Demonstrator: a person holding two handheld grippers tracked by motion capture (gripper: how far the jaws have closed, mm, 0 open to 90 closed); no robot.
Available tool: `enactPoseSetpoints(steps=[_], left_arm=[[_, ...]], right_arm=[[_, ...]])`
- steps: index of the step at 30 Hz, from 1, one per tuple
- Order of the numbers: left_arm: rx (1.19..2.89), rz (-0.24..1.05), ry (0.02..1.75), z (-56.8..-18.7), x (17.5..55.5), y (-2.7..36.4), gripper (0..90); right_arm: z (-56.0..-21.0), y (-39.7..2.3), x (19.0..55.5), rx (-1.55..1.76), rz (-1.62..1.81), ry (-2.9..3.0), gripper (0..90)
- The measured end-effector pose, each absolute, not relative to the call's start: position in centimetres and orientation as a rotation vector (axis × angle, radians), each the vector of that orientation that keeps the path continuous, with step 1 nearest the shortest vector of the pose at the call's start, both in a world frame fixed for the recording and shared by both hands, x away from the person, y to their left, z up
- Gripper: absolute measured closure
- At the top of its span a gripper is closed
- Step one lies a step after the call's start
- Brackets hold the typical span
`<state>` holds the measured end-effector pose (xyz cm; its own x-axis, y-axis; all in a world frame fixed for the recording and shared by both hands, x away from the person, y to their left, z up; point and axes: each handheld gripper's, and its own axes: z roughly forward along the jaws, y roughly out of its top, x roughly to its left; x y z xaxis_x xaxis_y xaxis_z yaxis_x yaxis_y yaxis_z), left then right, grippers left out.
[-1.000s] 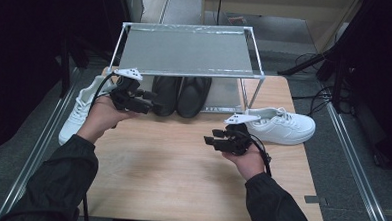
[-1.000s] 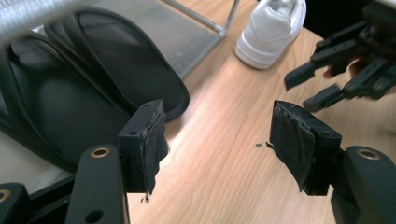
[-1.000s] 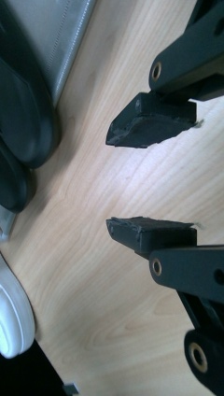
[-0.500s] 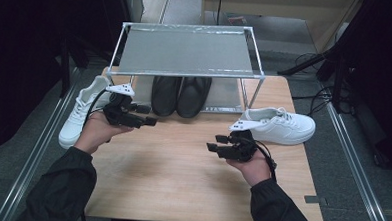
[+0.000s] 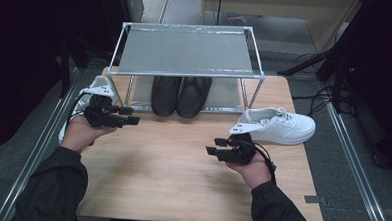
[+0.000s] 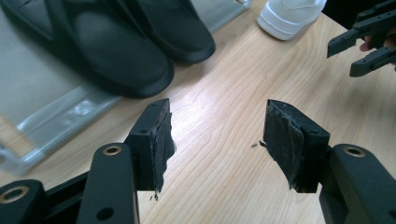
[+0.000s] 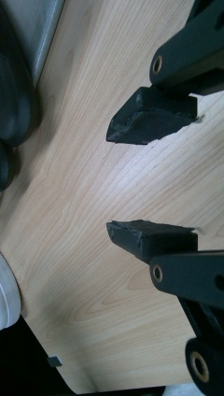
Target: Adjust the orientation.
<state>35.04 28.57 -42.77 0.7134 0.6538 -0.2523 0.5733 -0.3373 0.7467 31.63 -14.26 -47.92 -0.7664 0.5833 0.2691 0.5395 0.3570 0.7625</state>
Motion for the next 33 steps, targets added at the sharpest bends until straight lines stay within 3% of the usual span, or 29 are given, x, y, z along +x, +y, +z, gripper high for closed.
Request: enactPoseSetpoints(steps=[24, 33], left_arm=[[1.971, 0.193, 1.115, -43.3, 35.5, 35.5, 48.0], [1.967, 0.238, 1.186, -43.8, 38.0, 37.9, 51.2]], right_arm=[[-48.0, -14.4, 31.8, 1.074, 1.378, 2.531, 50.8], [-48.0, -13.7, 31.9, 1.012, 1.345, 2.538, 50.8]])
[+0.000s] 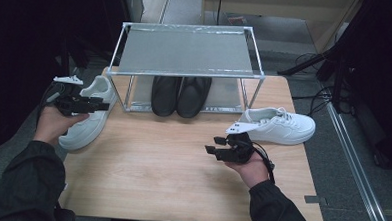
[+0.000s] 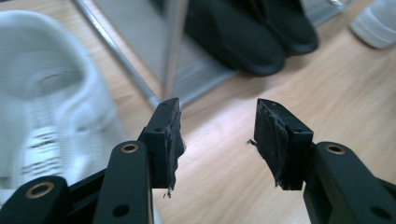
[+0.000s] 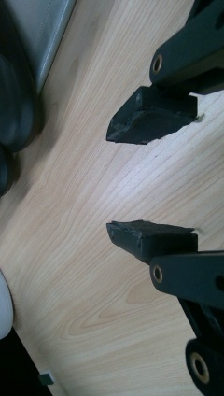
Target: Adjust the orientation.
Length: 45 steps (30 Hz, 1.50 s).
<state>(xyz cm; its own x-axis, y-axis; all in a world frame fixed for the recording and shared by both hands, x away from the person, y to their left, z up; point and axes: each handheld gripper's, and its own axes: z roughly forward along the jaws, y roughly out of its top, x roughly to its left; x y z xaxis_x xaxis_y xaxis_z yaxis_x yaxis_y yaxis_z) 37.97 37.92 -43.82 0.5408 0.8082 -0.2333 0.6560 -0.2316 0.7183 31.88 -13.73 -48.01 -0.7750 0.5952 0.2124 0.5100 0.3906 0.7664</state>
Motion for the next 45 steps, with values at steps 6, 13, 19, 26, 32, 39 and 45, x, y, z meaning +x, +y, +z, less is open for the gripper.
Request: enactPoseSetpoints(steps=[6, 13, 19, 26, 32, 39, 45], left_arm=[[1.924, 0.244, 1.207, -43.1, 39.2, 40.0, 50.5], [1.923, 0.255, 1.263, -42.7, 40.7, 41.9, 49.5], [1.919, 0.234, 1.297, -43.5, 41.5, 42.4, 49.6], [1.915, 0.211, 1.326, -45.0, 41.8, 42.6, 55.9], [1.929, 0.184, 1.350, -46.8, 41.8, 42.1, 58.6], [1.980, 0.186, 1.395, -48.4, 42.2, 41.5, 74.8], [1.975, 0.117, 1.418, -47.9, 42.4, 41.7, 81.6]], right_arm=[[-48.2, -13.7, 32.0, 1.021, 1.322, 2.543, 50.5], [-48.1, -13.8, 31.9, 1.013, 1.322, 2.540, 50.4], [-48.1, -13.8, 31.9, 1.013, 1.324, 2.541, 50.3], [-48.1, -13.8, 32.0, 1.015, 1.327, 2.541, 50.3], [-48.1, -13.8, 32.0, 1.021, 1.320, 2.547, 50.3], [-48.2, -13.6, 32.0, 1.016, 1.313, 2.551, 50.1], [-48.3, -13.6, 32.0, 1.025, 1.309, 2.548, 49.1]])
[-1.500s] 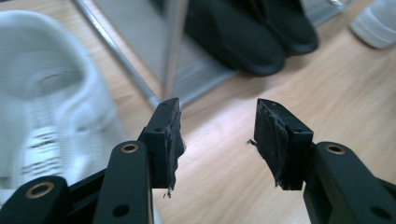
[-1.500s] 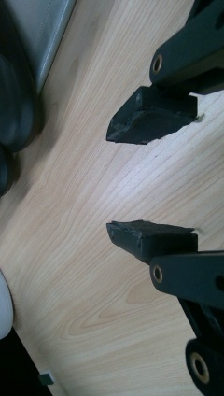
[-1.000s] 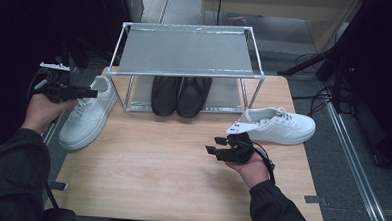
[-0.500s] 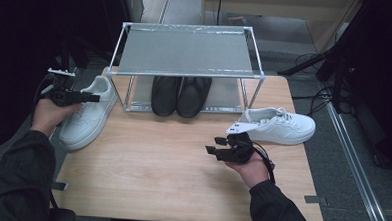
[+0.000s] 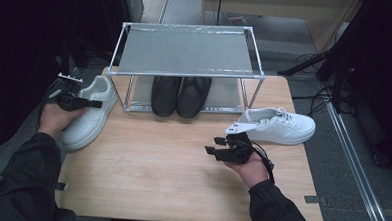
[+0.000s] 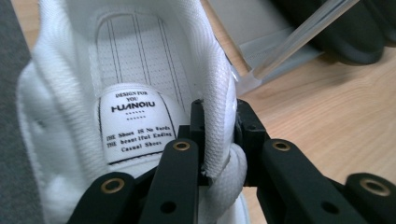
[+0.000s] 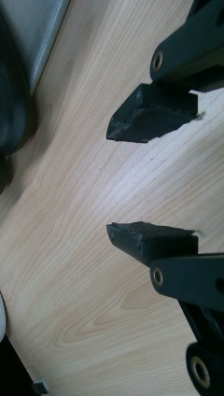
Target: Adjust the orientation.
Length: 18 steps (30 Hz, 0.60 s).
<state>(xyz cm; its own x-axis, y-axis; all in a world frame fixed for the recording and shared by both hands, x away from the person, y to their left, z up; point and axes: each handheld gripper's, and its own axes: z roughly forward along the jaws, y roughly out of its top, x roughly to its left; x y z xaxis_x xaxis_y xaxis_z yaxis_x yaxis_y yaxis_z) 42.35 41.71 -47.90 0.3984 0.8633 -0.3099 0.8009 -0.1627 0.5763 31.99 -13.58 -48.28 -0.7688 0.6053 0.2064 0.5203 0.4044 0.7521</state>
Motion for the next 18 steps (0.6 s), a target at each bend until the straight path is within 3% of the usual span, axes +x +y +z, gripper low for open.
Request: enactPoseSetpoints(steps=[18], left_arm=[[1.848, 0.096, 1.457, -42.8, 38.4, 43.7, 82.7]], right_arm=[[-48.1, -13.9, 32.6, 1.051, 1.387, 2.511, 38.2]])
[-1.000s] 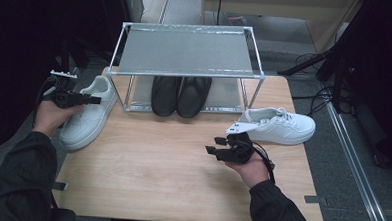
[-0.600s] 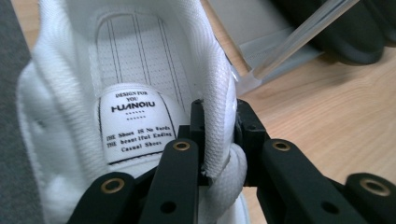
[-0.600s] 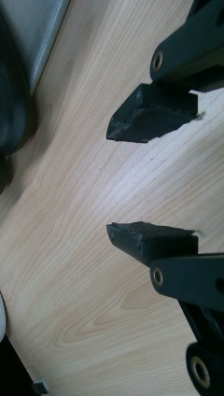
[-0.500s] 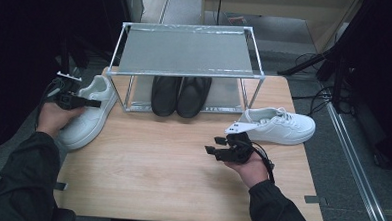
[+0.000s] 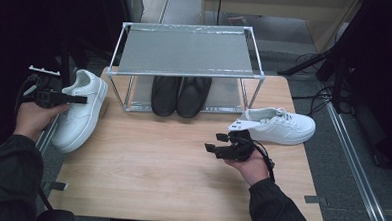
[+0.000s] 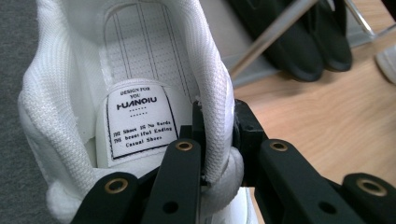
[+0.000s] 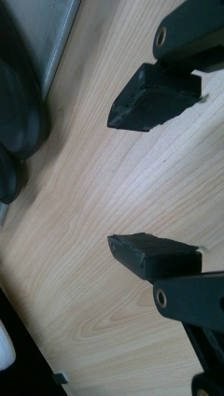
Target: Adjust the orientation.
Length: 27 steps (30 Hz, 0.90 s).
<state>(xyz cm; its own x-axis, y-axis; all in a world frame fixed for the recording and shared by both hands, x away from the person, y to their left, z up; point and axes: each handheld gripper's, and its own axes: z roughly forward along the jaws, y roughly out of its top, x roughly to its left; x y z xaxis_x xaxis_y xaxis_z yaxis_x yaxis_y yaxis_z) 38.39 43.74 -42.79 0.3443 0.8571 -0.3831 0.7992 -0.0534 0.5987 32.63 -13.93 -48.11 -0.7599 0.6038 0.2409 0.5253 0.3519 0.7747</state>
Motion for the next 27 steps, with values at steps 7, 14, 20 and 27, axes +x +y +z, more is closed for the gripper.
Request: enactPoseSetpoints(steps=[7, 14, 20, 27], left_arm=[[1.856, 0.091, 1.415, -42.0, 35.8, 42.9, 82.6], [1.885, 0.072, 1.413, -42.3, 34.1, 41.7, 82.6], [1.889, 0.078, 1.401, -42.5, 32.3, 40.8, 82.6], [1.894, 0.080, 1.372, -42.4, 30.5, 39.9, 82.9]], right_arm=[[-48.1, -13.7, 33.1, 1.026, 1.417, 2.512, 36.3], [-48.1, -12.9, 33.4, 1.002, 1.377, 2.477, 32.9], [-48.0, -12.5, 33.6, 1.013, 1.390, 2.481, 31.3], [-48.0, -12.5, 33.9, 1.043, 1.415, 2.478, 30.9]])
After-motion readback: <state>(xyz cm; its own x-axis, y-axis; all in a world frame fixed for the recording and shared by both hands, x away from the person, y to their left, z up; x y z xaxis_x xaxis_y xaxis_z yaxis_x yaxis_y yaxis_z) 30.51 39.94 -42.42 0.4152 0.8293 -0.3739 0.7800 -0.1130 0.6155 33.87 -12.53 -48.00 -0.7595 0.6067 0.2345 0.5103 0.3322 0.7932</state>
